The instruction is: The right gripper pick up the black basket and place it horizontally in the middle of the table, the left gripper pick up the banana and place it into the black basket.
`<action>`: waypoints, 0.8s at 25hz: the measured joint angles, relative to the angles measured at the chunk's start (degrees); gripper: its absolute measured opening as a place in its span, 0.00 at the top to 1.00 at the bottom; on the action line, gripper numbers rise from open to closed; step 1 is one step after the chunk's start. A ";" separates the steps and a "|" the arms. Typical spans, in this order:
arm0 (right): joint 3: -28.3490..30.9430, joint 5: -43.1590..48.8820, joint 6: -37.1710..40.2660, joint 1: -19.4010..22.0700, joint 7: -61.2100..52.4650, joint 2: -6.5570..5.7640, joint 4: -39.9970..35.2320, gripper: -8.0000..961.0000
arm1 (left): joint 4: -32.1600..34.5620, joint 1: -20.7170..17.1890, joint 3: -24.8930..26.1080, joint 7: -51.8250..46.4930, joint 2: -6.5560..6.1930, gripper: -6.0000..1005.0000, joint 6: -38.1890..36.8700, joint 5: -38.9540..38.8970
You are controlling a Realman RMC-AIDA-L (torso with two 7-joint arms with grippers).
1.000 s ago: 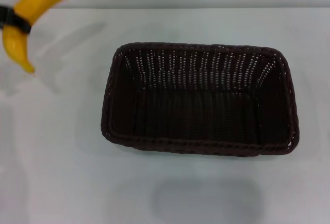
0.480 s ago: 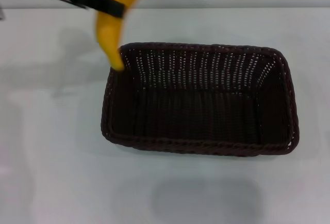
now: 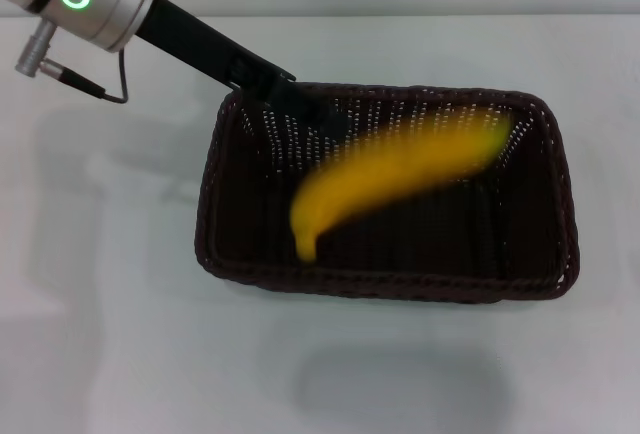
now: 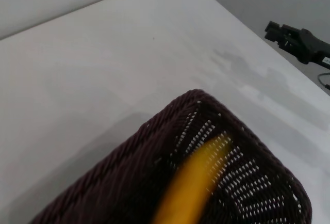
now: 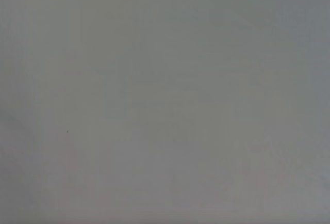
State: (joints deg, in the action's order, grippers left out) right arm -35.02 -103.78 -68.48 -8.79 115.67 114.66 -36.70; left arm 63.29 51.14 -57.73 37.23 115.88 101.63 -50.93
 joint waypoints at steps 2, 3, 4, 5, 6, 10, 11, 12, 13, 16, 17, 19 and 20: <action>0.04 0.04 -0.01 0.01 -0.09 -0.10 0.05 0.68 | 0.00 -0.10 0.15 0.98 0.41 0.46 -1.05 -0.11; 0.06 0.05 -0.05 0.04 -0.11 -0.18 0.05 0.68 | 0.00 -0.28 0.27 1.44 0.55 0.46 -1.62 -0.28; 0.06 0.05 -0.27 0.14 -0.10 -0.21 -0.02 0.68 | 0.00 -0.45 0.32 1.98 0.66 0.46 -2.07 -0.48; 0.06 0.05 -0.27 0.14 -0.10 -0.21 -0.02 0.68 | 0.00 -0.72 0.37 2.80 0.77 0.42 -2.65 -0.64; 0.06 0.06 -0.80 0.34 0.10 -0.30 -0.26 0.68 | 0.00 -0.97 0.39 3.49 0.83 0.37 -3.20 -0.66; -0.14 0.09 -1.36 0.42 0.10 -0.70 -0.43 0.68 | 0.58 -2.58 0.94 6.11 1.23 0.20 -5.37 -1.20; -0.26 0.15 -1.76 0.42 0.02 -1.02 -0.59 0.68 | 0.96 -3.43 1.63 7.52 1.39 0.16 -6.07 -2.10; -0.35 0.40 -2.11 0.40 -0.20 -1.20 -0.82 0.68 | 1.51 -4.86 2.85 9.34 1.55 0.12 -6.76 -3.88; -0.41 0.79 -2.59 0.34 -0.56 -1.50 -1.24 0.68 | 1.90 -6.10 3.96 10.69 1.66 0.12 -7.22 -5.22; -0.38 3.49 -4.06 0.25 -3.66 -1.71 -4.90 0.68 | 2.92 -10.69 7.31 15.64 2.06 0.12 -8.63 -11.84; -0.27 4.46 -4.16 0.37 -5.04 -1.50 -6.74 0.68 | 3.20 -12.89 8.87 18.16 2.21 0.12 -9.21 -14.89; 0.00 6.19 -4.22 0.75 -7.54 -0.82 -10.33 0.68 | 3.42 -16.78 11.50 23.04 2.51 0.12 -10.14 -20.19; 0.03 6.81 -4.12 0.91 -8.46 -0.45 -11.86 0.68 | 3.45 -18.89 12.80 25.75 2.67 0.12 -10.45 -23.02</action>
State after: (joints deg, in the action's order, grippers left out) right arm -35.00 -96.97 -72.60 -7.88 107.21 114.21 -48.56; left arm 66.74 32.25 -44.94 62.99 118.55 91.17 -73.95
